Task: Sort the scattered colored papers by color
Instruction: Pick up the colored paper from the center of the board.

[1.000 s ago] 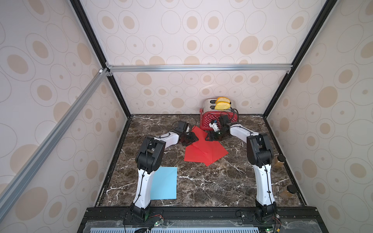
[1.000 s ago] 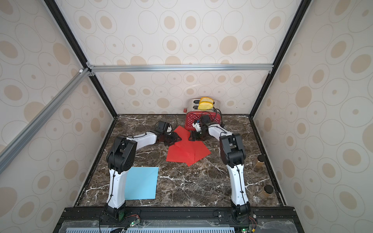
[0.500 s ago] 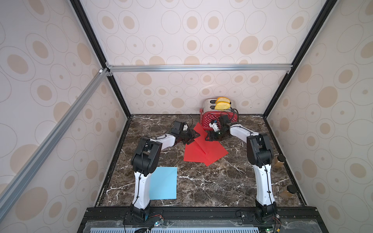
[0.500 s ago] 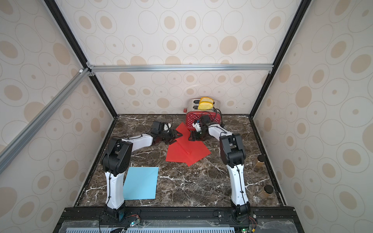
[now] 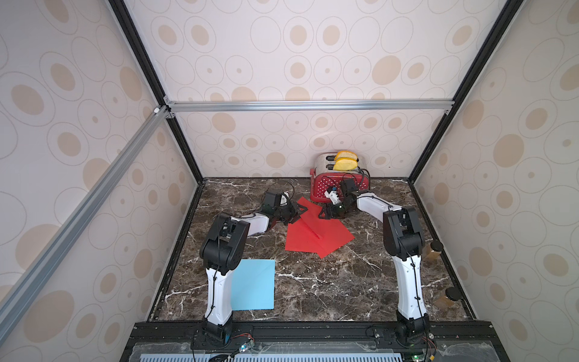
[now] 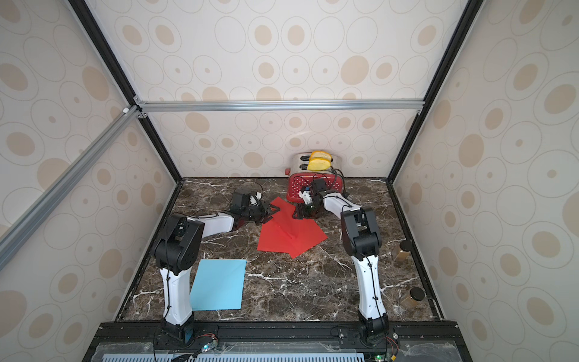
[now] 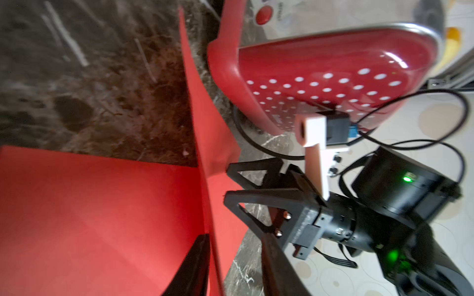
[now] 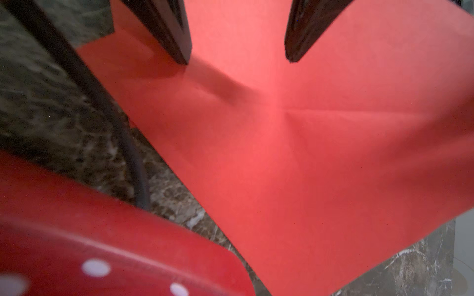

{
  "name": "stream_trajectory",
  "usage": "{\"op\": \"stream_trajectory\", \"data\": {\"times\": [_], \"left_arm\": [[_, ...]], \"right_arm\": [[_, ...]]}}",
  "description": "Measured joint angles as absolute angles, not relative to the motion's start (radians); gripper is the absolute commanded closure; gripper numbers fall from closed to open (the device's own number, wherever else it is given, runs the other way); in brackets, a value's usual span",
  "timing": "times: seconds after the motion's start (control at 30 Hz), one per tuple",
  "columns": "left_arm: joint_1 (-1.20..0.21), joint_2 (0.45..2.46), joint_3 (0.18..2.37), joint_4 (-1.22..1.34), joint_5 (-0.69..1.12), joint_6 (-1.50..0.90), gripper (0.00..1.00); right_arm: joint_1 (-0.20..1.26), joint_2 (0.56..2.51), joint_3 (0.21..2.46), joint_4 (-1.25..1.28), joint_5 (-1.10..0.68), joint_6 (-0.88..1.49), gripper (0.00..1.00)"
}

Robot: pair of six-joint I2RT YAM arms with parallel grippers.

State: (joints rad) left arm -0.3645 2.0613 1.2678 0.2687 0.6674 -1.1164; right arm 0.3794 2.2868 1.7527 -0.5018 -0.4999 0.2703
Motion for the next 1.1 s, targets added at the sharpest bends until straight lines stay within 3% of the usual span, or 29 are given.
{"op": "stream_trajectory", "data": {"times": [0.13,0.33,0.67,0.9,1.1], "left_arm": [[-0.364,2.061,1.296,0.14,0.638,-1.031,1.0],[-0.364,2.061,1.309,0.049,0.601,-0.962,1.0],[-0.366,2.011,1.261,0.152,0.596,-1.001,1.0],[-0.396,1.929,1.262,0.099,0.738,-0.982,1.0],[-0.486,1.865,1.242,-0.093,0.831,-0.867,1.0]], "right_arm": [[0.379,2.287,1.753,-0.501,-0.501,0.271,0.35],[0.379,2.279,1.743,-0.493,-0.502,0.277,0.3],[0.334,2.045,1.657,-0.556,-0.371,0.275,0.0],[0.322,1.666,1.526,-0.561,-0.342,0.278,0.0],[0.322,1.549,1.411,-0.596,-0.367,0.288,0.0]]}}
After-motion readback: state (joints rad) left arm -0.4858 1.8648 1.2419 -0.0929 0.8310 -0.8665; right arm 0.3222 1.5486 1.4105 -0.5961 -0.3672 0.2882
